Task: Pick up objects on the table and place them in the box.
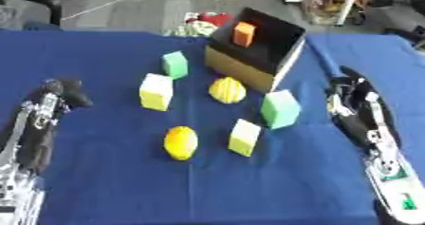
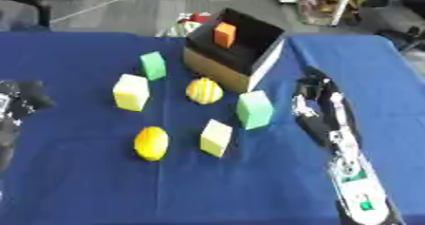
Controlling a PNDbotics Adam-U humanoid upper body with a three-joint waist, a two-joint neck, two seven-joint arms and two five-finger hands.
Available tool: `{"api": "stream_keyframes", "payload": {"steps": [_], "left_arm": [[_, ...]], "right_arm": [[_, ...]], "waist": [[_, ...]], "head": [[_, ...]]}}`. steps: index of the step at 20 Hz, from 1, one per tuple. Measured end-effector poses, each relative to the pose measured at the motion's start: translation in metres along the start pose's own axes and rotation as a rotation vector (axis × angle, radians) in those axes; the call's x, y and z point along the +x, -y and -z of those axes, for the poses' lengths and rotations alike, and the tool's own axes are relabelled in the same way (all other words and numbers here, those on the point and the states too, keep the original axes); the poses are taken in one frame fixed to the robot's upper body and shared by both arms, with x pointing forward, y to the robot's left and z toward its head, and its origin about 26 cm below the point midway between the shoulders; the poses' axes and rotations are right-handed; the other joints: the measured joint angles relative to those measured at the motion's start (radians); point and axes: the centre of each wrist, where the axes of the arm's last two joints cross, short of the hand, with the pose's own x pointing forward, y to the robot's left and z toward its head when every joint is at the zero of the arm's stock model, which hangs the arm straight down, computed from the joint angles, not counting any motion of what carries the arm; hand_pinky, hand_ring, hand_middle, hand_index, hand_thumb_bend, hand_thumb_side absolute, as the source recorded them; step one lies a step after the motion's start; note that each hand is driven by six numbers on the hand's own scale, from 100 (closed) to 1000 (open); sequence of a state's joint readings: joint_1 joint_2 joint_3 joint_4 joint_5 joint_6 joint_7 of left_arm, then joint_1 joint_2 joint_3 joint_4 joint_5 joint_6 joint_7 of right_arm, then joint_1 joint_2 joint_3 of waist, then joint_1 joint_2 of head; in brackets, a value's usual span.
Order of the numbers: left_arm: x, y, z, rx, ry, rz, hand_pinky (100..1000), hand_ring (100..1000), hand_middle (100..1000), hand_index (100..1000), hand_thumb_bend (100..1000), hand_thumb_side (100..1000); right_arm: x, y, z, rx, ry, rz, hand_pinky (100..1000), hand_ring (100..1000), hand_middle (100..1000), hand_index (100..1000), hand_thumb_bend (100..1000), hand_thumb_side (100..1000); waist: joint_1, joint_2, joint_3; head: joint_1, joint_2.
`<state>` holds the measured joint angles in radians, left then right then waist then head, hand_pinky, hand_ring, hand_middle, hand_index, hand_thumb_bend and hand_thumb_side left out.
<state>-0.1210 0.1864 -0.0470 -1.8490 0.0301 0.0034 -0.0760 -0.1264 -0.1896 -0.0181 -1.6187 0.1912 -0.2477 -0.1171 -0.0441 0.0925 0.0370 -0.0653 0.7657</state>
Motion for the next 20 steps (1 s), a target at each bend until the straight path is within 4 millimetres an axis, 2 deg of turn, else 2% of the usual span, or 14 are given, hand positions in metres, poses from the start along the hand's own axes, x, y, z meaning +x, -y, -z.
{"api": "stream_keyframes", "payload": {"steps": [5,10,14,15,16,17,20], "left_arm": [[0.015,-0.010,0.016,-0.046,0.064,0.097,766,624,544,736,100,655],[0.037,-0.019,0.040,-0.202,0.161,0.297,787,684,603,780,100,521],[0.058,-0.026,0.067,-0.367,0.231,0.537,812,750,686,829,100,312],[0.065,-0.027,0.075,-0.404,0.249,0.610,823,769,724,849,100,225],[0.072,-0.028,0.083,-0.444,0.267,0.686,824,771,729,851,100,216],[0.079,-0.028,0.091,-0.484,0.286,0.761,836,788,760,873,124,164],[0.098,-0.025,0.118,-0.622,0.327,0.980,847,805,792,902,282,169]], "right_arm": [[0.000,0.000,0.000,0.000,-0.001,0.000,718,660,688,902,100,377],[-0.001,0.000,-0.001,0.001,-0.005,0.000,718,660,688,902,100,377],[-0.002,0.000,-0.001,0.002,-0.008,-0.001,718,660,688,901,100,376],[-0.002,0.000,-0.002,0.002,-0.008,-0.001,718,660,688,901,100,376],[-0.002,0.000,-0.002,0.002,-0.008,-0.001,718,660,688,901,100,376],[-0.002,0.000,-0.002,0.003,-0.008,-0.001,718,660,688,901,100,375],[-0.002,-0.001,-0.002,0.010,-0.008,0.000,718,660,688,901,100,374]], "waist": [[0.000,0.000,-0.003],[0.000,0.000,-0.008],[0.000,0.000,-0.011],[0.000,0.000,-0.013],[0.000,0.000,-0.015],[0.000,0.000,-0.018],[0.000,0.000,-0.024]], "head": [[0.000,0.000],[0.002,0.000],[0.003,0.000],[0.003,0.000],[0.004,0.000],[0.005,0.000],[0.006,0.000]]}}
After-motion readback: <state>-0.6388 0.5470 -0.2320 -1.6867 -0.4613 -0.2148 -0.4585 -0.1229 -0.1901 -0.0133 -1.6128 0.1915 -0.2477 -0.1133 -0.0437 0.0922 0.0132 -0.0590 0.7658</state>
